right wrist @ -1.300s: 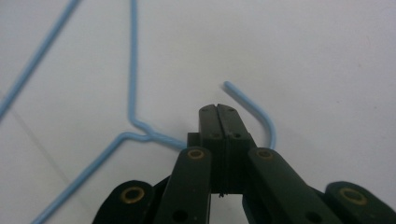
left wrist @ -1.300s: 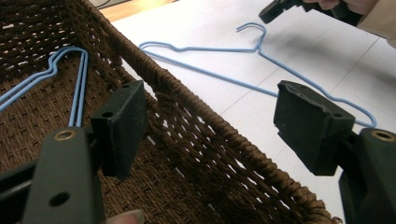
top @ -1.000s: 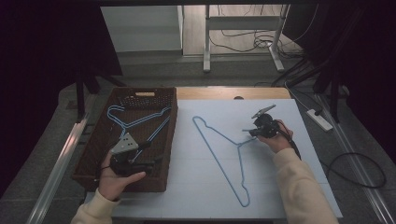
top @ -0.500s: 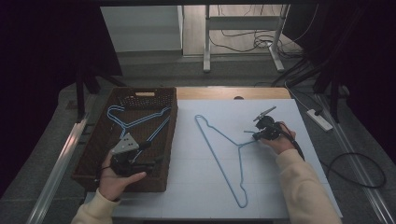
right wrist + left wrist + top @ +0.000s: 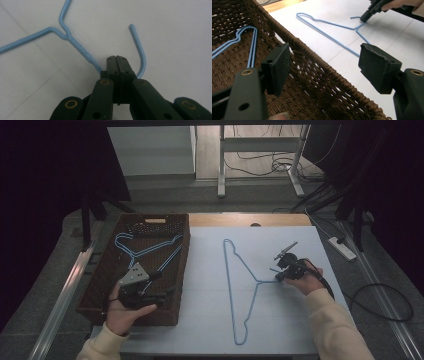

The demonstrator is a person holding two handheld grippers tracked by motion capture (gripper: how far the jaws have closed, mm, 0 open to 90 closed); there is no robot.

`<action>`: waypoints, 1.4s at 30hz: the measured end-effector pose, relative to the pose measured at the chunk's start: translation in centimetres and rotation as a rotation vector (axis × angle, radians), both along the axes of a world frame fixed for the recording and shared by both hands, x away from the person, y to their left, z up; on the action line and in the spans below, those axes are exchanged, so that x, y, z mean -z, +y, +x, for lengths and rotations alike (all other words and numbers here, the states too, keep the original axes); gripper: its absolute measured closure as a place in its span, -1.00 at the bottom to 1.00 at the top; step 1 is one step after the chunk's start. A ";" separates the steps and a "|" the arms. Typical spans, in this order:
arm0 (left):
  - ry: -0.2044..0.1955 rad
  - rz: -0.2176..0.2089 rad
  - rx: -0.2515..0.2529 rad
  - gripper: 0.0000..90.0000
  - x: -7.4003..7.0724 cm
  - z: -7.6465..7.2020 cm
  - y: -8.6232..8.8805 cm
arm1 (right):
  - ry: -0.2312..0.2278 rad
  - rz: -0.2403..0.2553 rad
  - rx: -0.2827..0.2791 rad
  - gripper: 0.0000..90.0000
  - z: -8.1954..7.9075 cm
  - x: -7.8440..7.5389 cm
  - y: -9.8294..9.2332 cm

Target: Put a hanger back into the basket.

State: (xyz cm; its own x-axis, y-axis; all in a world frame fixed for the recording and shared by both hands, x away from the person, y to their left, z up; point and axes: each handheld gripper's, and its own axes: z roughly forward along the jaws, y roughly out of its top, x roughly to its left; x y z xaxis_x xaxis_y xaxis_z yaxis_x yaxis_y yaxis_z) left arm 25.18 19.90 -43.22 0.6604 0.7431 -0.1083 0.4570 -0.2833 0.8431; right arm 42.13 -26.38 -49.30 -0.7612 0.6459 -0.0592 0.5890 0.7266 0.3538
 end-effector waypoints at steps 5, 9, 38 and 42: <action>-0.001 -0.002 0.000 -0.41 -0.1 0.0 0.0 | 0.016 0.029 -0.013 1.00 -1.9 0.1 -0.4; 0.000 0.000 0.000 -0.41 0.0 0.0 -0.1 | 0.034 0.056 -0.023 1.00 -3.5 0.1 -0.7; 0.001 0.003 0.009 -0.40 0.0 -0.1 -0.6 | 0.105 0.186 -0.082 1.00 -10.1 0.8 0.5; 0.001 0.007 0.014 -0.40 0.0 -0.1 -0.7 | 0.099 0.187 -0.081 1.00 -10.1 0.8 0.5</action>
